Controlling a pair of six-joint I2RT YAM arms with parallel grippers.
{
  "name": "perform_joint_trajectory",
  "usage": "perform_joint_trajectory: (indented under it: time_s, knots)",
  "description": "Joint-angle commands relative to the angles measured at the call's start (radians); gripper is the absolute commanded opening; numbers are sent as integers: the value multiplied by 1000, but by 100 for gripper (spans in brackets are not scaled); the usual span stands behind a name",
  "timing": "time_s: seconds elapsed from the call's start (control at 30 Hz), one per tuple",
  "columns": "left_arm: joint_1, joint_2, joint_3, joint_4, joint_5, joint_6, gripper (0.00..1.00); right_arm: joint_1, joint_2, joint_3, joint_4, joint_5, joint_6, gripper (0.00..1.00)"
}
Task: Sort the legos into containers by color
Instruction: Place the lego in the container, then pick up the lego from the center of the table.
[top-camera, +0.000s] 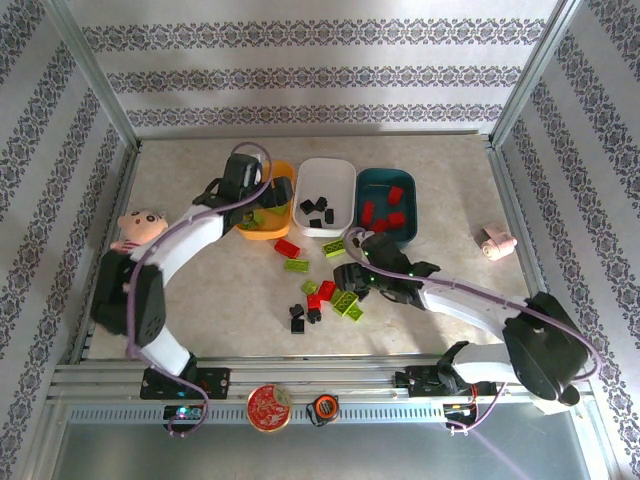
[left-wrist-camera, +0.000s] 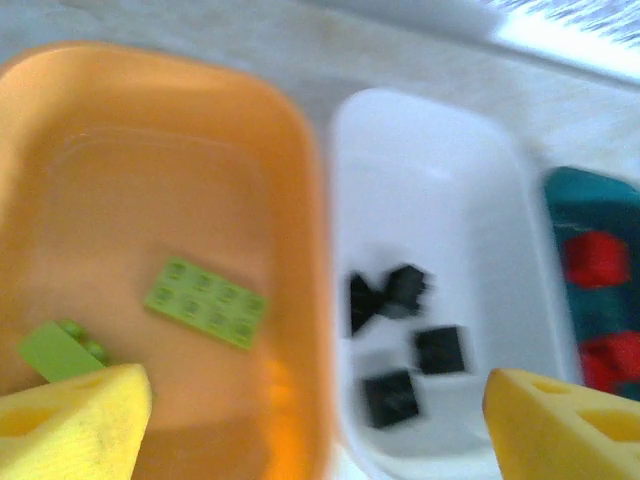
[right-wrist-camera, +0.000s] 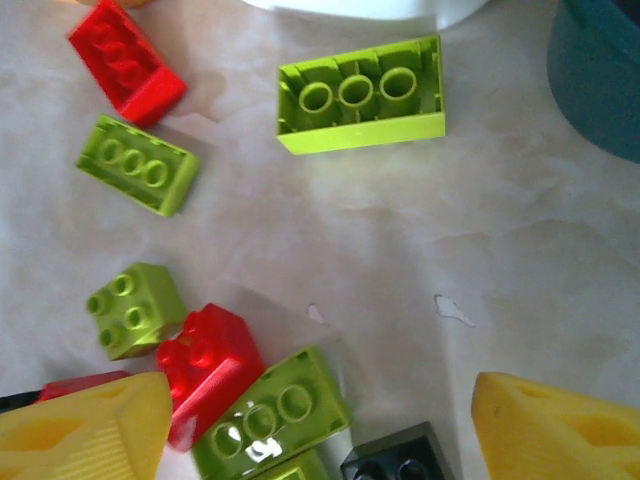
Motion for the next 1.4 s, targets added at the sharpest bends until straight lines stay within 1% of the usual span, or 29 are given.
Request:
perform_joint_trajectory:
  time_s: [0.0,0.03,0.1,0.2,0.33,0.5,0.67,0.87,0.97,1.07,1.13,1.27,1.37]
  knots:
    - [-43,-163,-149,116,72,-77,100,17,76,77,59,105,-17,83]
    - [-56,-216,-204,137,82,-98,100,23,110,103,55,125,-26,86]
    - [-80,-308,-305,159,84,-123,100,34,181,148,50,160,-36,98]
    - [-112,-436,-436,167,66,-160,100,50,276,207,53,209,-47,98]
    - [-121,-578,-550,133,43,-189,100,54,380,278,29,267,-45,96]
    - [-123,-703,-633,90,17,-204,100,54,474,346,-8,324,-46,93]
    - [-123,-752,-668,72,8,-210,100,51,543,400,-21,338,-54,89]
    - [-123,-767,-701,77,20,-226,100,35,604,439,-13,308,-74,77]
    - [-124,-776,-710,73,23,-227,100,42,592,429,-5,283,-86,69]
    - [-123,-792,-718,62,17,-229,100,57,527,368,29,249,-92,62]
    - [-123,-805,-725,51,10,-229,100,73,457,315,52,226,-91,58]
    - [-124,-832,-742,18,5,-226,100,112,282,236,61,188,-99,56]
    - [-123,-862,-753,-27,-5,-221,100,127,178,238,51,104,-118,55]
